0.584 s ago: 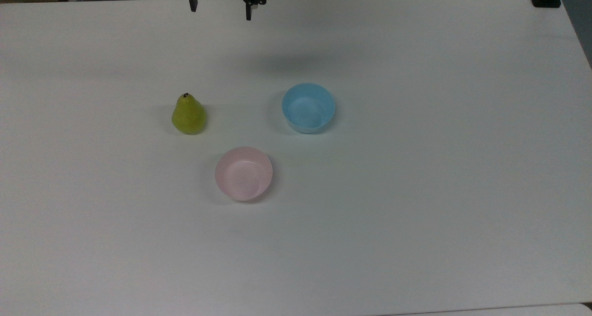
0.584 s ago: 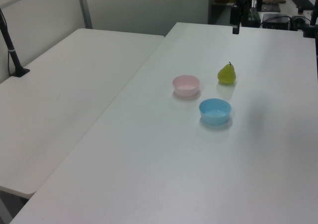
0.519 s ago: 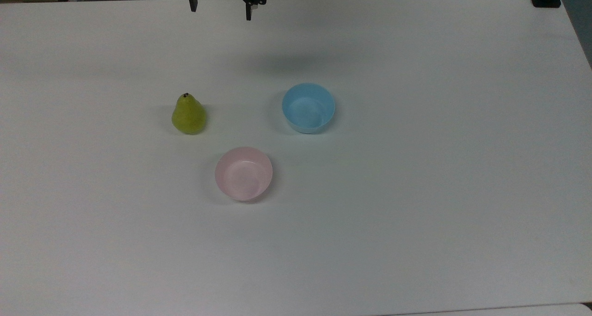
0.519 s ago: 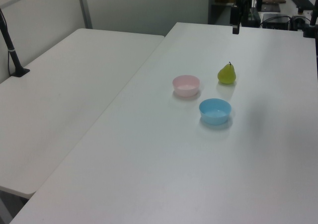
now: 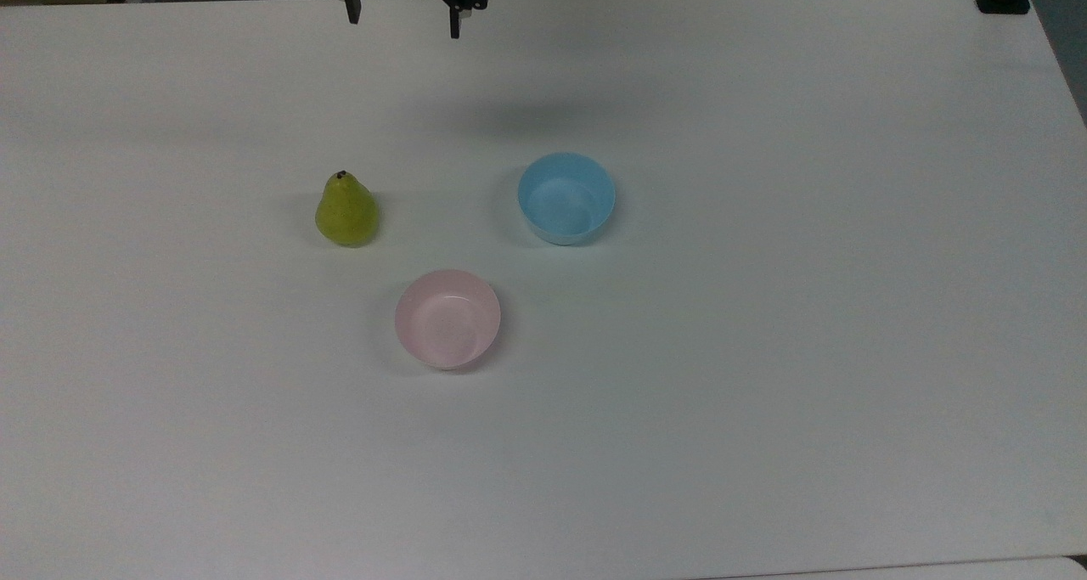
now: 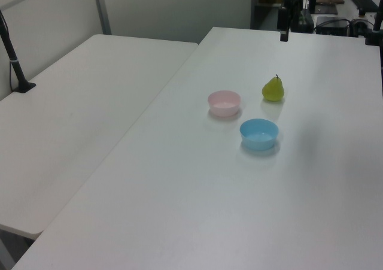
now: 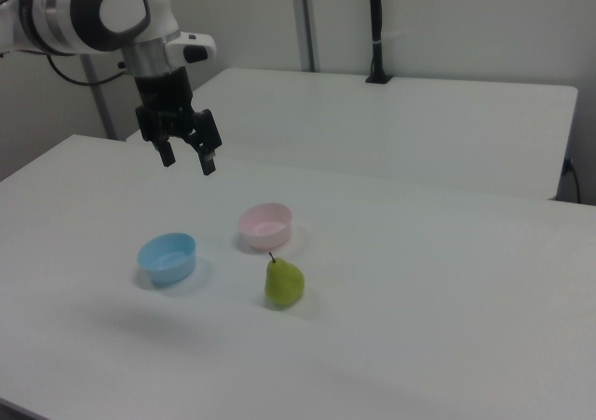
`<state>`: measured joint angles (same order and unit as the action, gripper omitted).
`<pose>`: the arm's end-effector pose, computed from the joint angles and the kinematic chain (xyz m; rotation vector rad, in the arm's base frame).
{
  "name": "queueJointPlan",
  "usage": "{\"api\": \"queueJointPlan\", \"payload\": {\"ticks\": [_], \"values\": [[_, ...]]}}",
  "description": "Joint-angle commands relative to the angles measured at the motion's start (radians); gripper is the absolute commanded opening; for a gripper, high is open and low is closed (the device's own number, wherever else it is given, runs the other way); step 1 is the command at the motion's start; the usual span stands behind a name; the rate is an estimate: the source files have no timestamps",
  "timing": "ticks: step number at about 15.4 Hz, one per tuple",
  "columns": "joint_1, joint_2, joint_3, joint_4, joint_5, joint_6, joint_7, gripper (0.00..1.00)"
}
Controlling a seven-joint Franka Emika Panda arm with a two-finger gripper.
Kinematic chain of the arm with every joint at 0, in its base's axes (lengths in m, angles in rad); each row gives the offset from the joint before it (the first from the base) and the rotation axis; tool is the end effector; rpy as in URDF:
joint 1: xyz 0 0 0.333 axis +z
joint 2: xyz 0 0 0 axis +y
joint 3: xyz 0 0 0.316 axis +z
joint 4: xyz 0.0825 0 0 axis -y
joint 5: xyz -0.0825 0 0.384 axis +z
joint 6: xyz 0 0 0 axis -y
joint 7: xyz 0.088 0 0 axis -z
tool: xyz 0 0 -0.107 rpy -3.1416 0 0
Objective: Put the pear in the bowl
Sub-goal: 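Move the open gripper over the yellow-green pear and lower onto it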
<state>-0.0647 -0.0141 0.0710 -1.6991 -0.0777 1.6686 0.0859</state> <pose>0.5552 -0.0039 0.5802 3.0606 -0.1093 -0.0196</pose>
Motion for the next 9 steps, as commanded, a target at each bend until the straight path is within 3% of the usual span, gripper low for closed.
{"api": "queueJointPlan", "payload": {"ticks": [1, 9], "values": [[-0.042, 0.002, -0.011, 0.001, 0.015, -0.001, -0.136, 1.0], [-0.176, 0.075, -0.013, -0.069, 0.016, 0.166, -0.319, 1.0]]}}
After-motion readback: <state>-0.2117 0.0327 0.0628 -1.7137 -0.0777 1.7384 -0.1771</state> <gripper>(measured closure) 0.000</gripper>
